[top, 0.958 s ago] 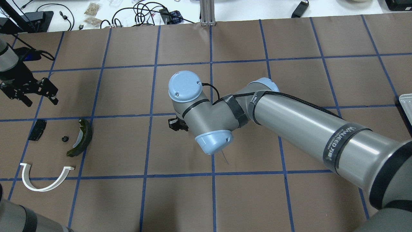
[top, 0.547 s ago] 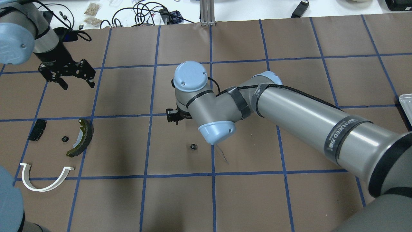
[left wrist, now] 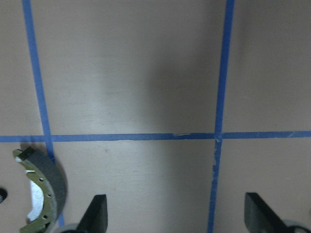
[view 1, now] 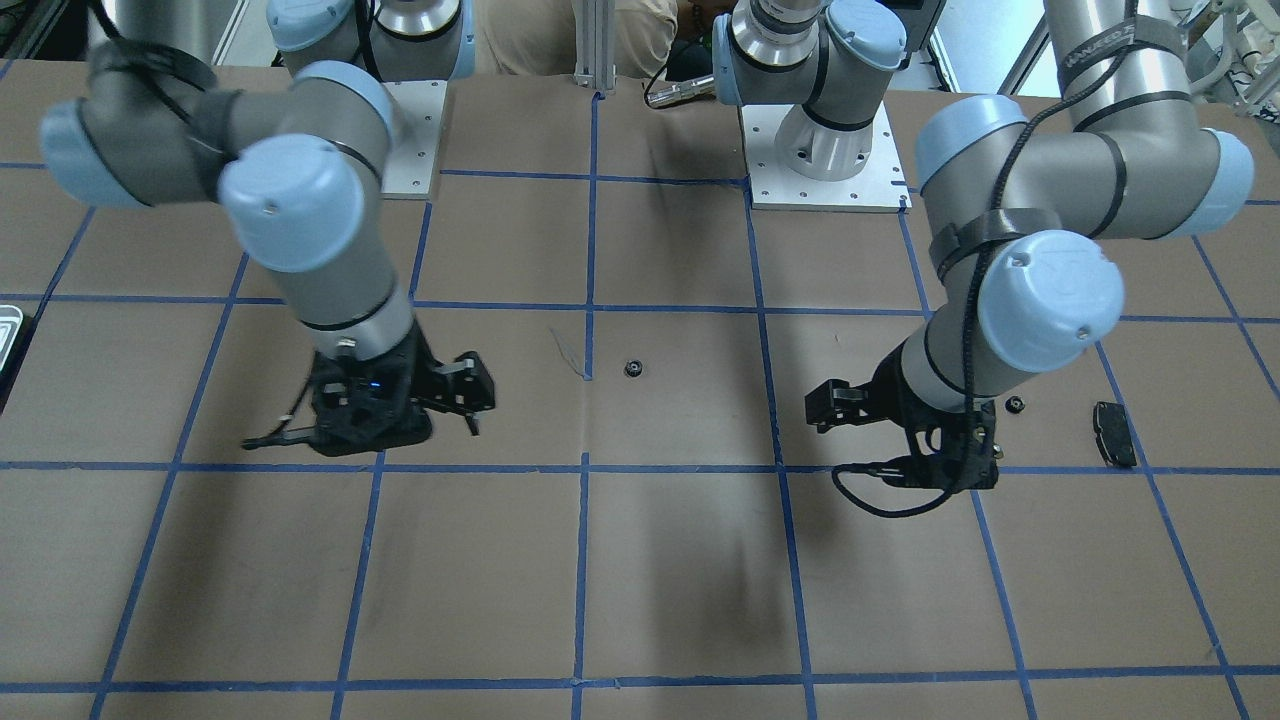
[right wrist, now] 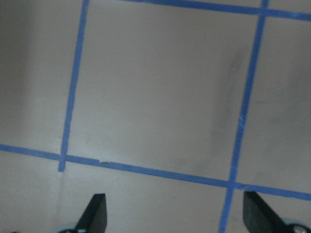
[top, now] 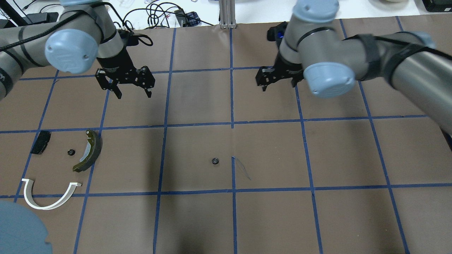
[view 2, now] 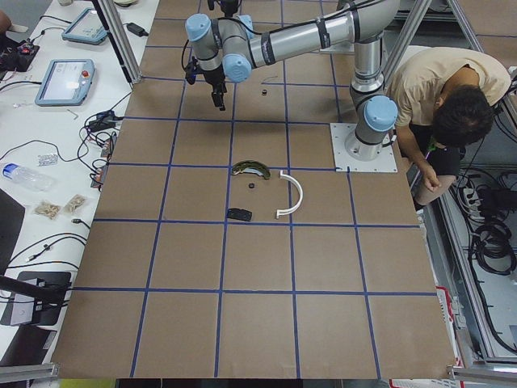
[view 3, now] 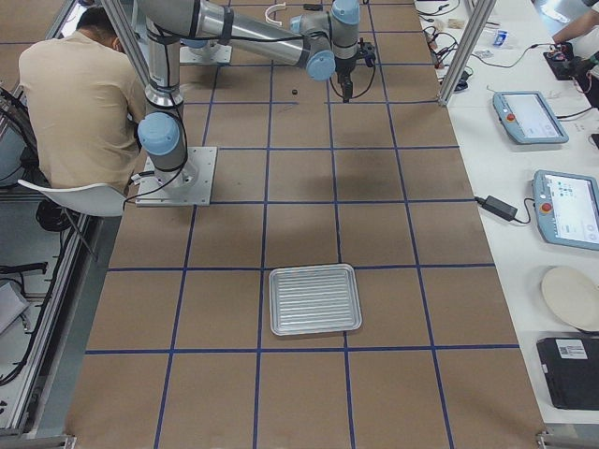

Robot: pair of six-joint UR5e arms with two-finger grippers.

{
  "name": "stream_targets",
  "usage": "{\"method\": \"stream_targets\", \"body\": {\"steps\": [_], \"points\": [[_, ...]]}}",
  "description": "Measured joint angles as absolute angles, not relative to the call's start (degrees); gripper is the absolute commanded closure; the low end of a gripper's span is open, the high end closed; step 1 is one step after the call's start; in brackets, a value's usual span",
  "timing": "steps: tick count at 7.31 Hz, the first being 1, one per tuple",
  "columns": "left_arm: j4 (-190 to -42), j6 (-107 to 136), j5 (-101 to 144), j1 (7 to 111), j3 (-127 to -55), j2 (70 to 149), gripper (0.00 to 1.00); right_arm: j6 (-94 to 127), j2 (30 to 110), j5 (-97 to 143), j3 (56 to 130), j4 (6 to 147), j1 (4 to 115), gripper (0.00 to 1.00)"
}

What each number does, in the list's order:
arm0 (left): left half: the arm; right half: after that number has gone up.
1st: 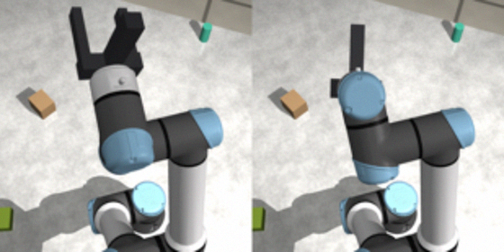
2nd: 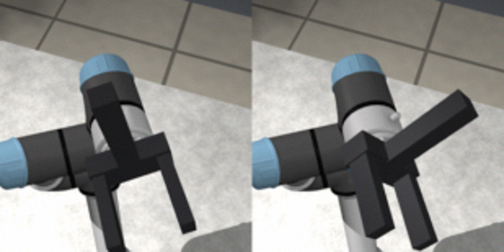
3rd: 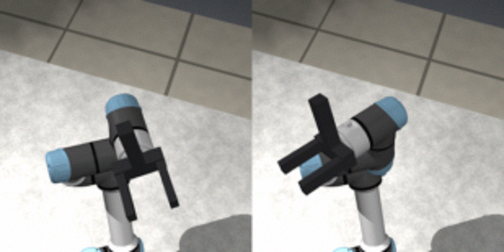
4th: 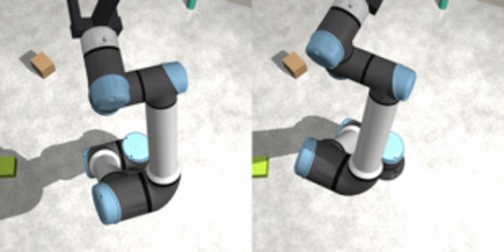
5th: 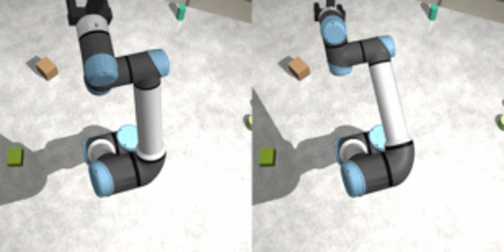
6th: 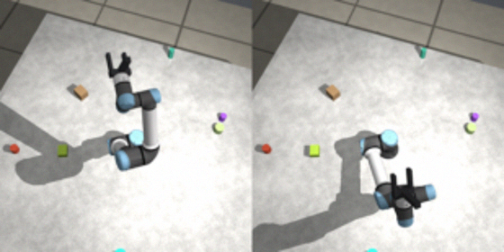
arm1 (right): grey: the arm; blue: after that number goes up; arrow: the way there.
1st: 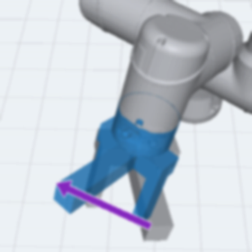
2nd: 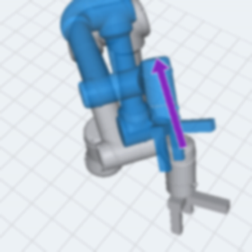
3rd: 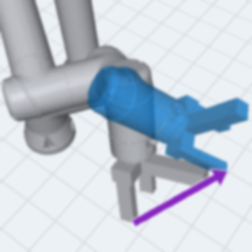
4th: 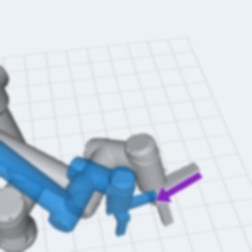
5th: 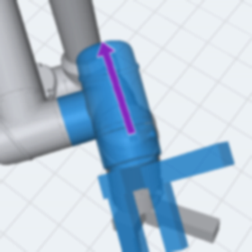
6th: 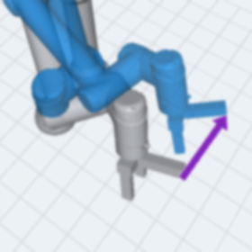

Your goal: Place bearing gear from tray to pile

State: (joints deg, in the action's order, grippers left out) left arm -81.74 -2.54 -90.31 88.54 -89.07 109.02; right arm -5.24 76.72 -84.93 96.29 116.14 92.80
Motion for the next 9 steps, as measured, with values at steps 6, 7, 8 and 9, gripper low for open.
{"method": "stream_targets", "body": {"steps": [6, 7, 8, 9], "points": [[-66.6, 16.1, -82.6, 102.9, -98.9, 113.1, 0.00, -4.3, 87.2, -87.8, 89.8, 99.0, 88.4, 0.00], [-62.7, 17.9, -82.3, 103.8, -101.9, 113.4, 0.04, -2.0, 87.1, -88.0, 89.5, 98.7, 89.1, 0.00], [-61.0, 18.8, -82.3, 104.7, -103.9, 113.6, 0.10, 0.5, 87.0, -88.3, 89.3, 98.5, 90.2, 0.00], [-60.4, 19.1, -82.3, 105.8, -105.0, 113.6, 0.16, 2.0, 87.1, -88.5, 89.2, 97.8, 91.1, 0.00]]}}
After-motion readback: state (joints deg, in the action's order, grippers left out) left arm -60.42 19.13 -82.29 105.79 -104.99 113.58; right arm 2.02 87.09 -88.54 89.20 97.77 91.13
